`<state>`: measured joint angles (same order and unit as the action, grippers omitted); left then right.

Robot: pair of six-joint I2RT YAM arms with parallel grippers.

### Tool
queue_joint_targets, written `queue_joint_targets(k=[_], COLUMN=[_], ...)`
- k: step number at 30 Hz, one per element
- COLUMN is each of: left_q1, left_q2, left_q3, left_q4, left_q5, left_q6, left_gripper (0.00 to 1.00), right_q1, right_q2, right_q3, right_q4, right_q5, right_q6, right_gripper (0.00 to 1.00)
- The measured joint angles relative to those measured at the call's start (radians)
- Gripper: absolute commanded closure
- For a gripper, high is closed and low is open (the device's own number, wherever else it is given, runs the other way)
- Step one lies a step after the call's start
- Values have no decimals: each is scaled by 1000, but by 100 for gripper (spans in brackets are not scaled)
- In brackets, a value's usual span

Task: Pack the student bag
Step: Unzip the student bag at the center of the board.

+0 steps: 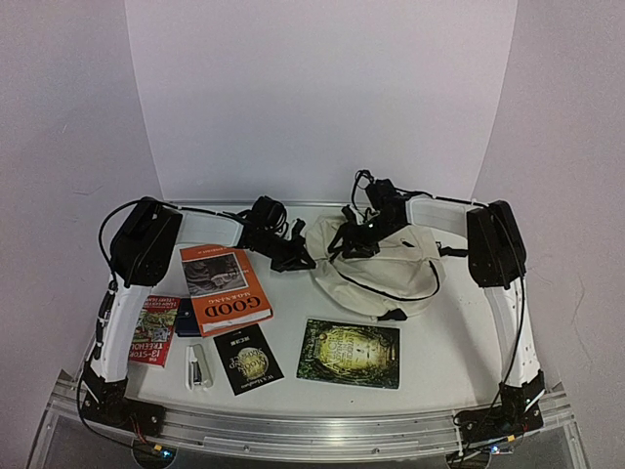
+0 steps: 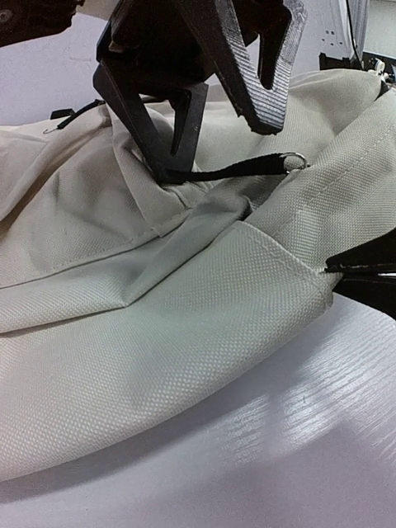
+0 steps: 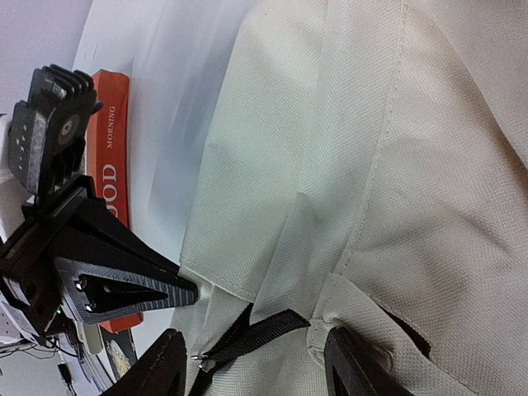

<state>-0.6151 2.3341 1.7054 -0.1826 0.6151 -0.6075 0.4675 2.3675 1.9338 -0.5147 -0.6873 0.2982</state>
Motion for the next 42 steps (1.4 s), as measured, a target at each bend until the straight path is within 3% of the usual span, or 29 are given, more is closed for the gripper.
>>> queue_joint_targets(k=[10, 24, 42], left_q1=[-1, -1, 10], left_q2=[0, 0, -11], left_q3=[0, 0, -8], left_q4=[-2, -10, 29], left_q5=[0, -1, -41], left_q6=[0, 1, -74], left_gripper=[100, 100, 100], right_q1=[14, 14, 26], right_q2=[58, 78, -181], right_q3=[35, 32, -152], right_q4=[50, 74, 53], right_q5=[-28, -51, -66], right_q6=[44, 74, 36], right_gripper=[54, 100, 100])
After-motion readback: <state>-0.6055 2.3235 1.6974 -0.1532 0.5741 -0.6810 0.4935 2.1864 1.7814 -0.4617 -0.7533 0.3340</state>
